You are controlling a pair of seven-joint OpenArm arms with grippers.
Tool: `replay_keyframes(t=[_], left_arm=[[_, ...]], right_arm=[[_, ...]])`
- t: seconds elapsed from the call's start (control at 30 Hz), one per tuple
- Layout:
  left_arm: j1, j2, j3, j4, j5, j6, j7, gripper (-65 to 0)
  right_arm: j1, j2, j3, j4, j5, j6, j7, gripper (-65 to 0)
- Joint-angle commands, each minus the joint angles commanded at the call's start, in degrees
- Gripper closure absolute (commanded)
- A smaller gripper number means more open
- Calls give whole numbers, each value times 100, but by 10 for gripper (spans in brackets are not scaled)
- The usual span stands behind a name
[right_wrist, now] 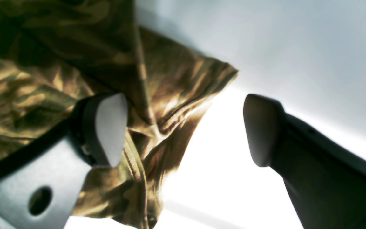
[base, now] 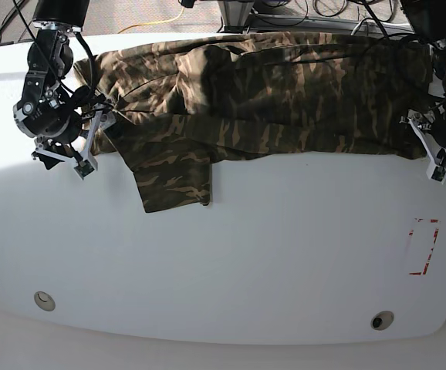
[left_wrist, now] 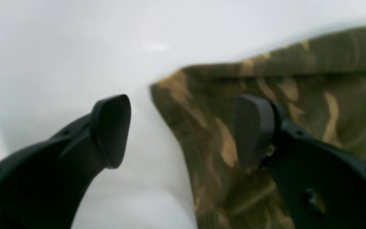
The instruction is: Layout the t-shirt on the table in an organized manner, then fold the t-shirt properly
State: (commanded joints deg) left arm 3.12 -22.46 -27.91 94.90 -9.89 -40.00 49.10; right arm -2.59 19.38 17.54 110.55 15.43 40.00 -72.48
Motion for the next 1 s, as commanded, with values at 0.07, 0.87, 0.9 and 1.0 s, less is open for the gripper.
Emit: replay_keyframes(t=[0.07,0.87,0.9,1.0], left_arm=[[-97,9,0,220,0,0,0,-458],[-492,44,-26,-352,26,0,-26,-453],[-492,44,-26,-404,26,0,-26,-453],[-492,44,-26,-501,26,0,-26,-453]], right_arm=[[123,0,0,-18,0,0,0,-547],[1934,-747,-35,-2629,-26,0,800,-547],[1987,-774,-35,-2831,-44,0,923,-547],[2136,-791,-35,-3262,-44,0,1099,-547]])
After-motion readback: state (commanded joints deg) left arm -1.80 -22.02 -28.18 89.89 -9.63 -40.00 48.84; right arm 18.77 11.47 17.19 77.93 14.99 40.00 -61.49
